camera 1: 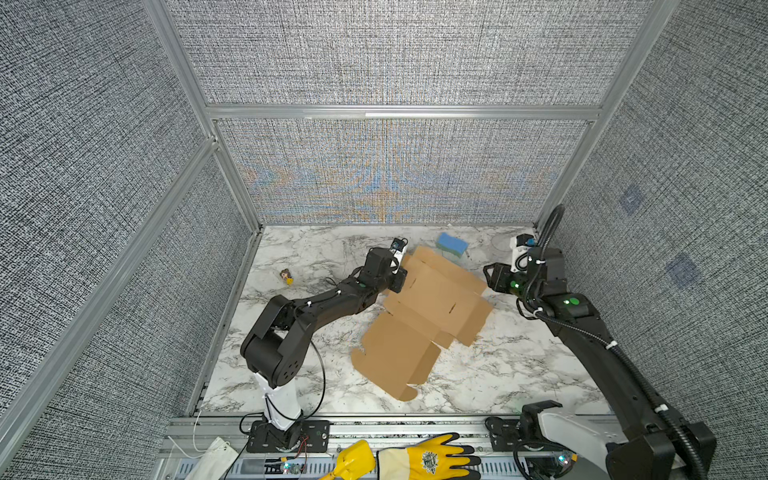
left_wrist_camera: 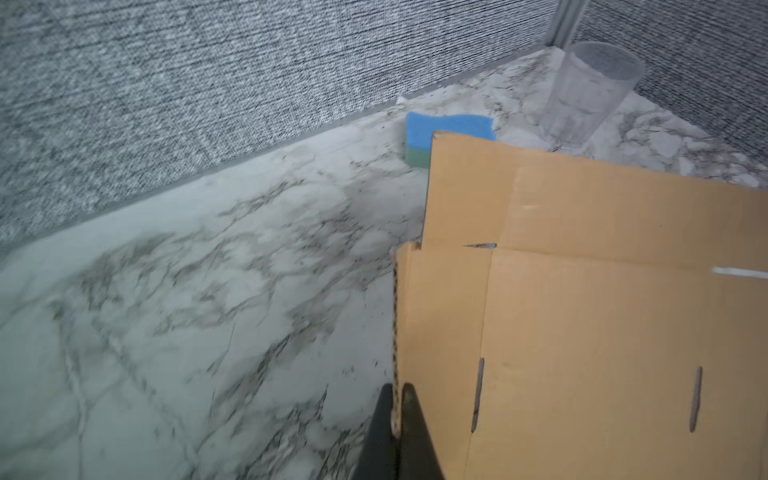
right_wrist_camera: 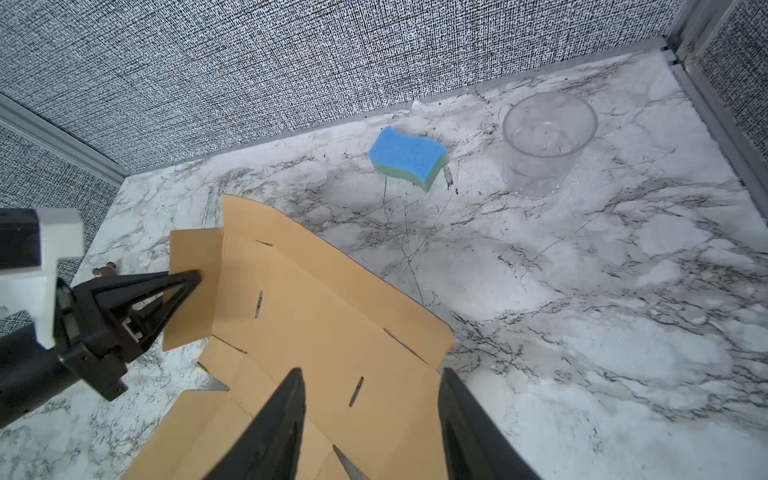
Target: Fold the paper box
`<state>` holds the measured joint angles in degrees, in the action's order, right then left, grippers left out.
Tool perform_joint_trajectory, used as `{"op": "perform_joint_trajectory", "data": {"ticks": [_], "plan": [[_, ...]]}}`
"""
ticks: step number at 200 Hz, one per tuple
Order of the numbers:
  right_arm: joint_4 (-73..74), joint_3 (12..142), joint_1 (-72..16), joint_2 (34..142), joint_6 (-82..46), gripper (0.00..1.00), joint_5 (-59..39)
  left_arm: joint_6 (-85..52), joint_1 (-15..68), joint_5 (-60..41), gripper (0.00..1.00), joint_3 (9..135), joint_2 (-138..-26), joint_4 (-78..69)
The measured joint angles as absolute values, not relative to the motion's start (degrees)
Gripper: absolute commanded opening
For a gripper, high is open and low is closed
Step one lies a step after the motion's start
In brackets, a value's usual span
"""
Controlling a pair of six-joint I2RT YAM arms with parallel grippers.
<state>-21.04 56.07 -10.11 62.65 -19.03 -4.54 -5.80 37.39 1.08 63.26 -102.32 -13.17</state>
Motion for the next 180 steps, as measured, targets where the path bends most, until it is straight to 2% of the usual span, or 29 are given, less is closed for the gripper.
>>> {"op": "perform_joint_trajectory", "data": {"ticks": [51,90,180], "plan": [[-13.47,48.86,-9.69,63.46,-22.31,0.6,-10.33,-11.88,36.97,11.86,0.03,44.95,-91.0,-27.38],[-6.33,46.74,-9.69,65.49,-23.29,0.66,-15.53,-13.61,35.81,16.21,0.02,38.48,-86.83,-35.62],[12.23,46.72,-9.74,76.05,-19.62,0.69,-23.27,-13.26,34.83,14.85,0.02,30.02,-84.68,-47.53]]}}
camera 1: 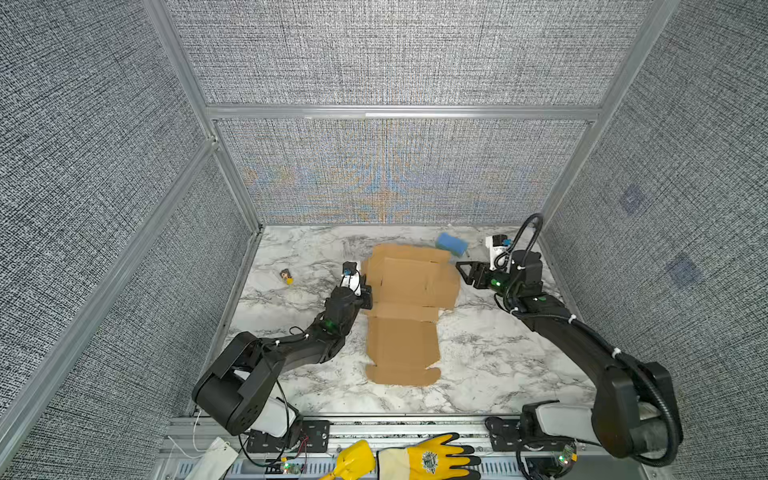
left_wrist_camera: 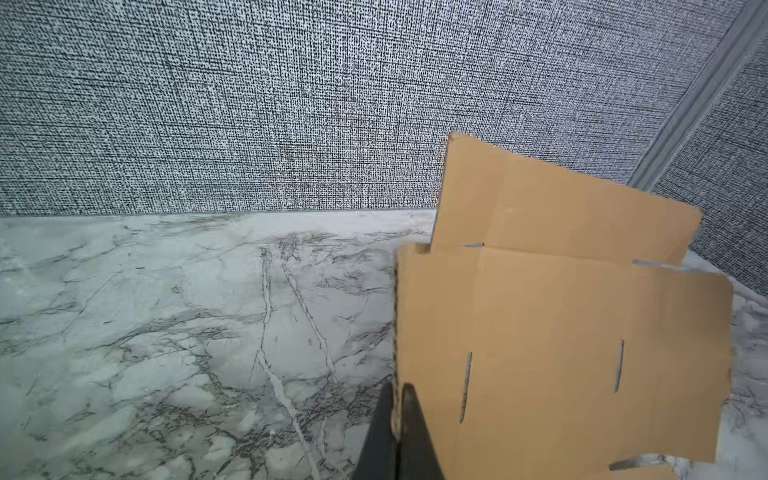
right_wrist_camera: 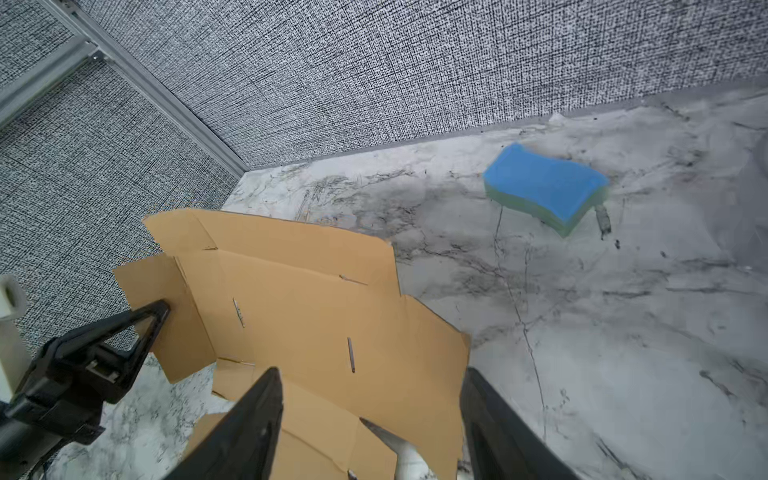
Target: Fold the paper box
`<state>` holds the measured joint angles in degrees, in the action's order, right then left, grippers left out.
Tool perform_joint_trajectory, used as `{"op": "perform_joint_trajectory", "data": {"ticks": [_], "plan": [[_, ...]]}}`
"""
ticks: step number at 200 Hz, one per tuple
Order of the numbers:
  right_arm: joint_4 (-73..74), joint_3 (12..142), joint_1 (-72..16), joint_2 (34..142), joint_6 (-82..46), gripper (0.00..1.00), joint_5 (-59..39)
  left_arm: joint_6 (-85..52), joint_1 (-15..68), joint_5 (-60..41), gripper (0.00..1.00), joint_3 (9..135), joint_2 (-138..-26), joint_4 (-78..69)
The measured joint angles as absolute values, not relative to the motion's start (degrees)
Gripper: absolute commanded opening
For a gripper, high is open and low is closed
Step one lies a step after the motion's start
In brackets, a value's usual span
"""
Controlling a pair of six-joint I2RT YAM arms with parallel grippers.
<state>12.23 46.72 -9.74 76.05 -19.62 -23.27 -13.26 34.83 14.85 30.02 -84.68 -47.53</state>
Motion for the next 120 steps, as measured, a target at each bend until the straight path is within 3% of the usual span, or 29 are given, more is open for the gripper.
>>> {"op": "perform_joint_trajectory", "data": {"ticks": [120], "plan": [[34.17,46.96,-9.02,91.18,-12.86,0.66,-35.27,-10.74,34.72,11.77,0.02,24.93,-88.16,-58.61]]}}
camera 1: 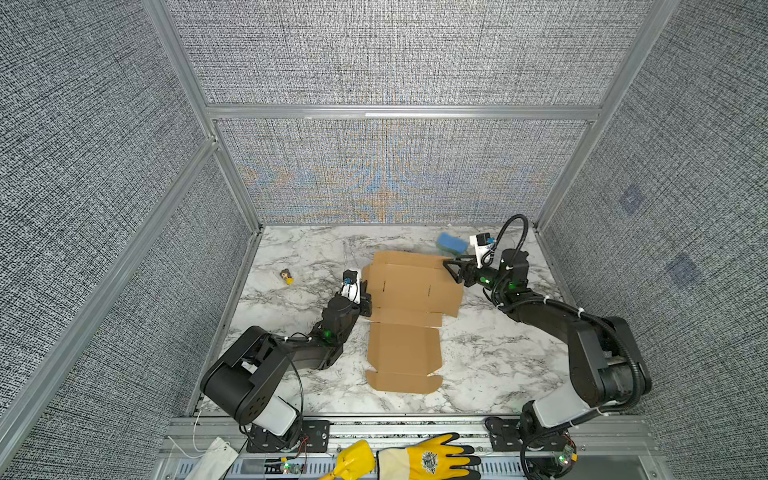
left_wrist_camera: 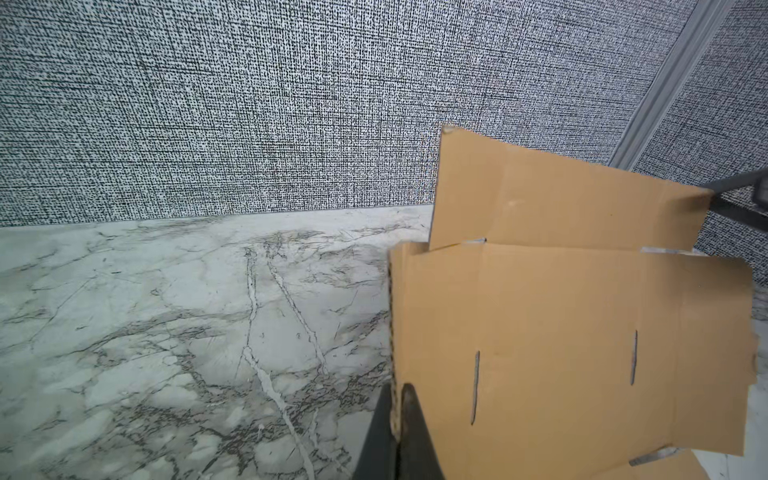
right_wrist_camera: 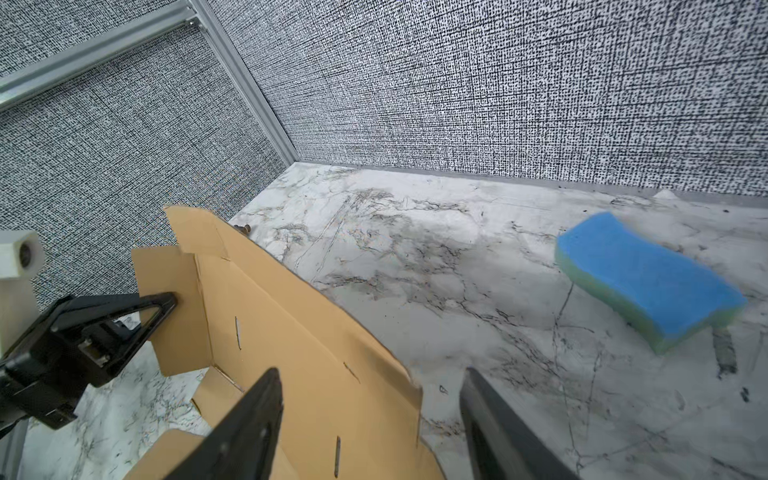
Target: Fold the paper box
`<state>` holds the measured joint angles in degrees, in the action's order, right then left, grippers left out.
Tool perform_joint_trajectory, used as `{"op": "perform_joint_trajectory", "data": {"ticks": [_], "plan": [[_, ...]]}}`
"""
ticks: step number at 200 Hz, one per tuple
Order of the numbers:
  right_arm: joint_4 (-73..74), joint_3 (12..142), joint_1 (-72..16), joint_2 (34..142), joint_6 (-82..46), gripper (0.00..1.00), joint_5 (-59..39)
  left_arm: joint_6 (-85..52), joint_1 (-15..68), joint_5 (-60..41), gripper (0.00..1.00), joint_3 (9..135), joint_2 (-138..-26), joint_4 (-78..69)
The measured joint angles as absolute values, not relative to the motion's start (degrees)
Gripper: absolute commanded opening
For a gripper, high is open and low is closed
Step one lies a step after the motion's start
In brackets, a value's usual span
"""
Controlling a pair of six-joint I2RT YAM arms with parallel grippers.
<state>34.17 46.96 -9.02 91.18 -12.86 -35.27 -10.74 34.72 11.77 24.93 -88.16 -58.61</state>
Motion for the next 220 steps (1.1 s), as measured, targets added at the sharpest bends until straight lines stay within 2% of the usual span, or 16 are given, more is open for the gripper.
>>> {"op": "perform_joint_trajectory", "data": {"ticks": [77,104,170,220], "plan": [[36.56,49.06,-10.17,94.91,-13.89,0.32,-38.37,-10.76,34.68,11.86,0.02,24.95,-89.91,-60.4],[35.03,48.45,-11.35,93.03,-14.28,0.26,-37.1,-10.96,34.68,12.03,0.02,24.95,-90.19,-60.58],[25.98,47.59,-17.63,88.58,-13.56,0.17,-22.68,-11.18,34.68,12.56,0.02,24.29,-89.95,-62.06],[20.95,47.59,-22.59,86.63,-15.9,0.05,-8.27,-11.57,34.7,13.26,0.03,22.9,-89.23,-62.92]]}}
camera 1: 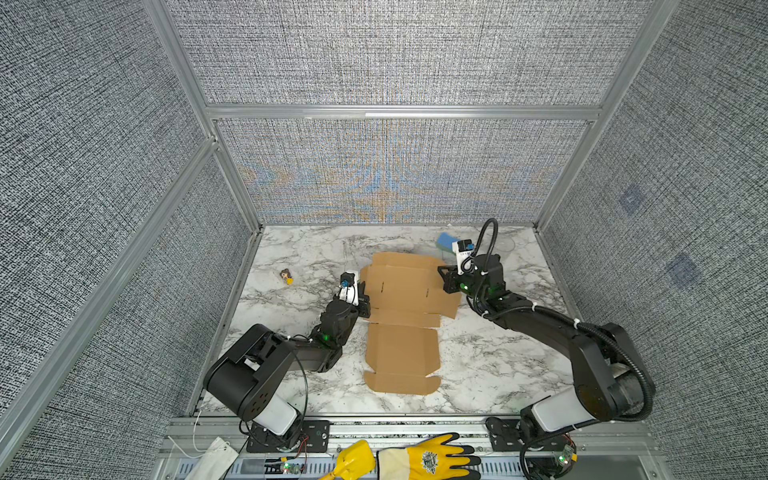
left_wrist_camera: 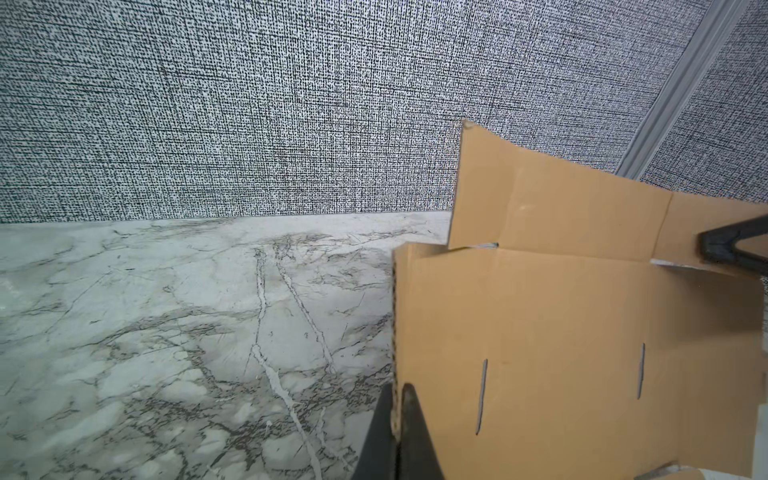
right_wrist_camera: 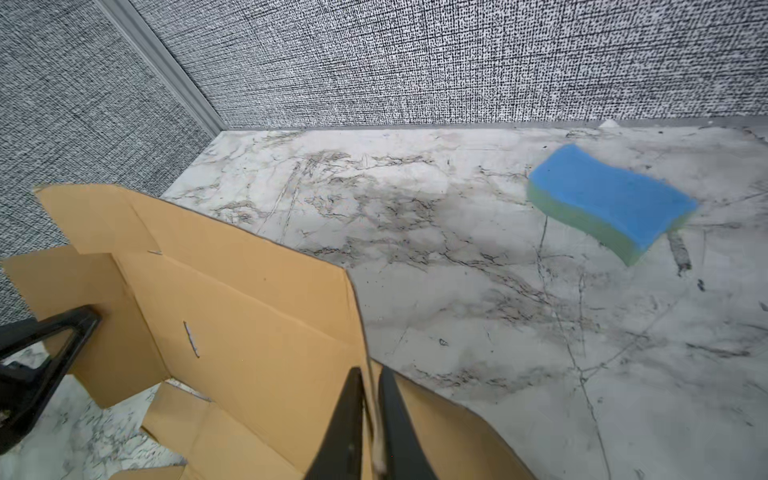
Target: Fold the paper box
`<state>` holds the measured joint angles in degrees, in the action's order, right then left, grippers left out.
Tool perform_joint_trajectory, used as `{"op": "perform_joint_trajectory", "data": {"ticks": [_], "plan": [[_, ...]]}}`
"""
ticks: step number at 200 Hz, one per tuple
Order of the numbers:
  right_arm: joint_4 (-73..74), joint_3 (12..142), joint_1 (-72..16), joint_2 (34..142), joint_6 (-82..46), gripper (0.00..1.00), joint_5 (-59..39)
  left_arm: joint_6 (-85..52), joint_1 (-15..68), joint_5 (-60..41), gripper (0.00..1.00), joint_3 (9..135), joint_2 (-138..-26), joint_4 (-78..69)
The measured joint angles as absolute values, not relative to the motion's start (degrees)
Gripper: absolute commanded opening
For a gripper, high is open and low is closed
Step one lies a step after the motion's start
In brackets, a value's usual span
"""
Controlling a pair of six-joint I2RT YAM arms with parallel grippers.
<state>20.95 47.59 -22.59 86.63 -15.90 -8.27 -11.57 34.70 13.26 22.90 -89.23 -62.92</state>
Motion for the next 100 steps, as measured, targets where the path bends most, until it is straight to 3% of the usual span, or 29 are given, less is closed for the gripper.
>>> {"op": "perform_joint_trajectory", "data": {"ticks": [63,100], "plan": [[17.28,50.92,-29.32,87.33,-18.11,0.0,6.76,-11.62,34.76,12.88,0.06,20.86,-88.71,-65.49],[16.43,51.0,-31.62,87.24,-18.28,0.0,13.52,-11.62,34.79,11.99,0.15,20.43,-88.6,-66.02]]}}
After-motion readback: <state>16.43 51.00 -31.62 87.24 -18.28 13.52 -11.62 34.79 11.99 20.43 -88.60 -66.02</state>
